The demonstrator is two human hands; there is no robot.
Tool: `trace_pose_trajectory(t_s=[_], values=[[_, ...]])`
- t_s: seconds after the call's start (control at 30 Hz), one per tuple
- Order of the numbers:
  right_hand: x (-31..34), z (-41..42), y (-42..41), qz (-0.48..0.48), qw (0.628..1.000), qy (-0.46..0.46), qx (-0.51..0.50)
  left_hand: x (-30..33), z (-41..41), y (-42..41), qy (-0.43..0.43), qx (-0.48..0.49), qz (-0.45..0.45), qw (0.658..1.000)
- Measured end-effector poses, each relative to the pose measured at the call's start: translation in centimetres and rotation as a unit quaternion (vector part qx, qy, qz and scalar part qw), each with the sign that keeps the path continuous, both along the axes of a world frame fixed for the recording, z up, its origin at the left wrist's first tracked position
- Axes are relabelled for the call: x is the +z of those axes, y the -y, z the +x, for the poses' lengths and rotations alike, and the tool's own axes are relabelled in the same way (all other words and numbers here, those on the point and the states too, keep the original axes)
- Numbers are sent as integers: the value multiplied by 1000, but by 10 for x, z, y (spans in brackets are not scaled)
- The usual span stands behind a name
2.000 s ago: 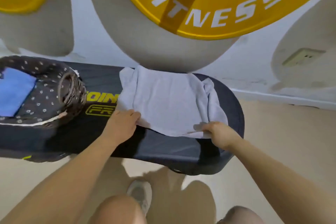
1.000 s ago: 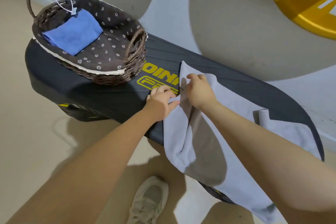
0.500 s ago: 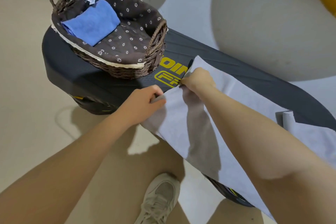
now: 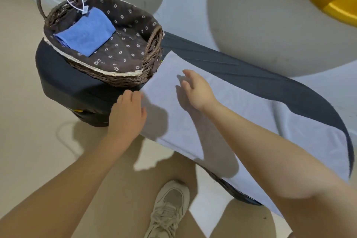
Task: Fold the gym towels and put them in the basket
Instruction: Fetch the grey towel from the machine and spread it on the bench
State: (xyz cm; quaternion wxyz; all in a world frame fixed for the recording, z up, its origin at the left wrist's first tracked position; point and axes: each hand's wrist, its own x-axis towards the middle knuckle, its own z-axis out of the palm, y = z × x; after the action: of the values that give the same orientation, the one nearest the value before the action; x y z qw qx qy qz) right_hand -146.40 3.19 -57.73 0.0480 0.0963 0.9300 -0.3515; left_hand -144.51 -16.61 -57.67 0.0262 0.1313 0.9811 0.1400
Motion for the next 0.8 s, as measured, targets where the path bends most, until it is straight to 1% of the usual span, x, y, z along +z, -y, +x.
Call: trace_pose_trajectory(t_s=[0.1,0.17,0.27,0.33,0.47,0.57,0.63,0.73,0.8], values=[[6,40,-53,27,998,-31,-53,4,3,-48,48,-87,73,992],[10,68,-91,42,993,-33,-102,2,5,-86,56,-150,109,981],[11,113,-150,89,979,-21,-184,-3,12,-149,98,-215,92,967],[12,143,-187,130,964,-5,-233,-6,17,-192,103,-265,87,955],[6,190,-242,219,926,83,-296,-10,31,-256,109,-316,108,936],[-3,209,-268,214,907,142,-335,-13,39,-287,100,-347,105,927],[-9,212,-279,210,900,145,-353,-14,40,-301,101,-353,86,926],[-13,211,-287,154,907,118,-373,-18,37,-315,104,-328,57,937],[-12,209,-294,136,920,126,-346,-19,34,-319,89,-313,34,945]])
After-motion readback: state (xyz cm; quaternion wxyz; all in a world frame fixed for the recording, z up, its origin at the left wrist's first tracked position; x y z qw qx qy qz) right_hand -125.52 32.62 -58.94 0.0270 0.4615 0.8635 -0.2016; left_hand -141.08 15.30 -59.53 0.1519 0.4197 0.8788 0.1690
